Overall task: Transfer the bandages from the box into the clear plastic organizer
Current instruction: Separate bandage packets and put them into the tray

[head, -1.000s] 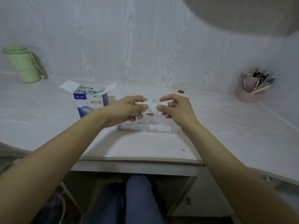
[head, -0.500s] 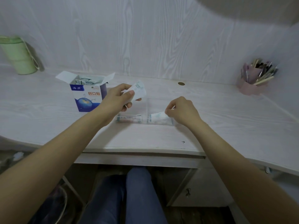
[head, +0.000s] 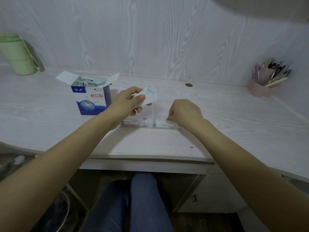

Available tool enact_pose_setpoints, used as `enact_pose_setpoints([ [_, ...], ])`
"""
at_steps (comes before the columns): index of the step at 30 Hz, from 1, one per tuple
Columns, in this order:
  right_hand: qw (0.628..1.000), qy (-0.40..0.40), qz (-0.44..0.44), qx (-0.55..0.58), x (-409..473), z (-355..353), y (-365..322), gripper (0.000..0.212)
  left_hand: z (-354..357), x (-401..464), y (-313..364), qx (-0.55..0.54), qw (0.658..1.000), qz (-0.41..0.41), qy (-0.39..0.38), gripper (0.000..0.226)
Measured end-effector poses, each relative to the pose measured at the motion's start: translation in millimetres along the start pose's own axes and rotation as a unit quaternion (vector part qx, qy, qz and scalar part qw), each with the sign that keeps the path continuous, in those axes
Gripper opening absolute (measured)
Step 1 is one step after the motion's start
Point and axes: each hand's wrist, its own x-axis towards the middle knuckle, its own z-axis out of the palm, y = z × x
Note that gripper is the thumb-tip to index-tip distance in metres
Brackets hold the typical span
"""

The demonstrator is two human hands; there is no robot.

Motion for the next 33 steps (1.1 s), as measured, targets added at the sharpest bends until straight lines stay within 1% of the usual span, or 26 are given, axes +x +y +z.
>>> enact_pose_setpoints([
  [3,0.999,-0.030,-0.012,0.021,2.8,-2.0,1.1,0.019,0.9,1.9,1.6,-0.004,1.000,0.003,-0.006,0.017],
  [9,0.998,-0.037,-0.045,0.028,5.9,-3.1,2.0,0.010,3.3,5.0,1.7,-0.014,1.000,0.007,-0.018,0.015],
  [14,0.996,-0.041,-0.077,0.032,7.1,-2.0,2.2,0.011,4.4,7.2,1.6,-0.004,1.000,0.001,-0.028,0.014],
  [16,0.994,-0.041,-0.075,0.068,6.0,-5.3,5.8,0.013,3.8,7.2,2.5,0.001,1.000,0.002,-0.020,0.016],
  [17,0.991,-0.026,-0.072,0.110,5.0,-8.3,7.7,0.016,3.5,7.0,3.3,0.002,1.000,0.004,-0.016,0.017],
  [18,0.983,-0.002,-0.070,0.169,3.0,-11.8,9.1,0.017,3.3,6.9,3.7,0.003,1.000,0.006,-0.012,0.017],
  [20,0.948,0.032,-0.066,0.309,-2.8,-20.2,9.2,0.016,3.1,6.3,4.1,0.004,1.000,0.006,-0.008,0.018],
  [22,0.904,0.002,-0.057,0.425,-9.1,-24.5,6.4,0.017,3.8,5.2,4.6,0.007,1.000,0.004,-0.012,0.018],
  [24,0.882,-0.018,-0.064,0.466,-12.0,-21.9,3.1,0.017,5.5,3.9,4.8,0.005,1.000,0.004,-0.028,0.016],
  [26,0.873,-0.001,-0.061,0.484,-12.0,-17.5,0.3,0.009,6.7,2.4,6.3,0.005,0.999,-0.002,-0.039,0.015],
  [28,0.864,0.020,-0.044,0.501,-10.6,-15.2,-0.9,0.007,5.6,0.7,8.3,-0.005,0.999,-0.014,-0.033,0.016],
  [30,0.852,0.023,-0.035,0.522,-9.5,-14.5,-2.0,0.005,0.9,-1.8,9.7,-0.018,0.999,-0.022,-0.018,0.015],
  [31,0.838,0.020,-0.038,0.543,-9.2,-13.9,-2.7,0.004,-2.3,-3.0,10.1,-0.017,1.000,-0.020,-0.009,0.014],
  [33,0.795,0.010,-0.048,0.604,-7.7,-12.6,-6.0,0.004,-10.2,-5.6,10.2,0.001,1.000,-0.009,0.008,0.012],
])
